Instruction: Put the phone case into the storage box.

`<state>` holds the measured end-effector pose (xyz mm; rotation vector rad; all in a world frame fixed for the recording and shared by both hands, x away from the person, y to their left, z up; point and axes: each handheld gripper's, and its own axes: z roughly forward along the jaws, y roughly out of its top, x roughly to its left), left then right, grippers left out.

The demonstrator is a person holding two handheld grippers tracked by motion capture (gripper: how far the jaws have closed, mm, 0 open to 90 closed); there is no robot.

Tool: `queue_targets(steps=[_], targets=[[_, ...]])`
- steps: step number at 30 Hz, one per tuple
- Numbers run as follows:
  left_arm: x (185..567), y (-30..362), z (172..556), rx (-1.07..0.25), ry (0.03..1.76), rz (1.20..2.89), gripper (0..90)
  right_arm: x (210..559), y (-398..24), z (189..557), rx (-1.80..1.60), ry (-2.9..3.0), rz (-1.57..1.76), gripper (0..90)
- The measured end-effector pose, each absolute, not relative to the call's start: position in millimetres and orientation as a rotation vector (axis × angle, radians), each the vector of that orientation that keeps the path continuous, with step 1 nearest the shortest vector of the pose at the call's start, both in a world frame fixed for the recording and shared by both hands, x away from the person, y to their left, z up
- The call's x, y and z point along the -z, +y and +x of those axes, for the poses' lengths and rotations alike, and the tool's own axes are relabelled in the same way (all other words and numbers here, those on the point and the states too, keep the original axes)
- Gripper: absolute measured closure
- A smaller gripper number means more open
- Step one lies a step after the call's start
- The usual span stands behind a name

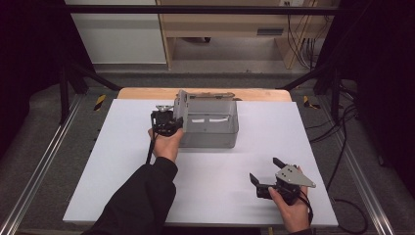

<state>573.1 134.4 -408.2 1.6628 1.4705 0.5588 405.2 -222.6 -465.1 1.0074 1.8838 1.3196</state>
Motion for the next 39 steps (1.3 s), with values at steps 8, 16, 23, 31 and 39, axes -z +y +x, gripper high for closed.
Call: queue_targets(steps=[8,16,23,31,39], targets=[[411.2,135.2,573.9,-0.554,1.49,1.662,80.7,465.2,-222.5,405.4,-1.322,1.887,1.008,3.7],[412.9,136.5,574.9,-0.547,1.502,1.662,80.7,465.4,-222.3,405.6,-1.325,1.891,1.017,3.7],[413.7,135.9,575.4,-0.545,1.503,1.663,80.6,465.4,-221.9,405.6,-1.325,1.895,1.021,3.7],[414.5,135.2,575.4,-0.543,1.506,1.661,80.6,465.6,-221.7,405.7,-1.326,1.896,1.025,3.7],[415.0,134.4,575.0,-0.541,1.509,1.659,80.5,465.7,-221.8,406.0,-1.327,1.898,1.025,3.7]])
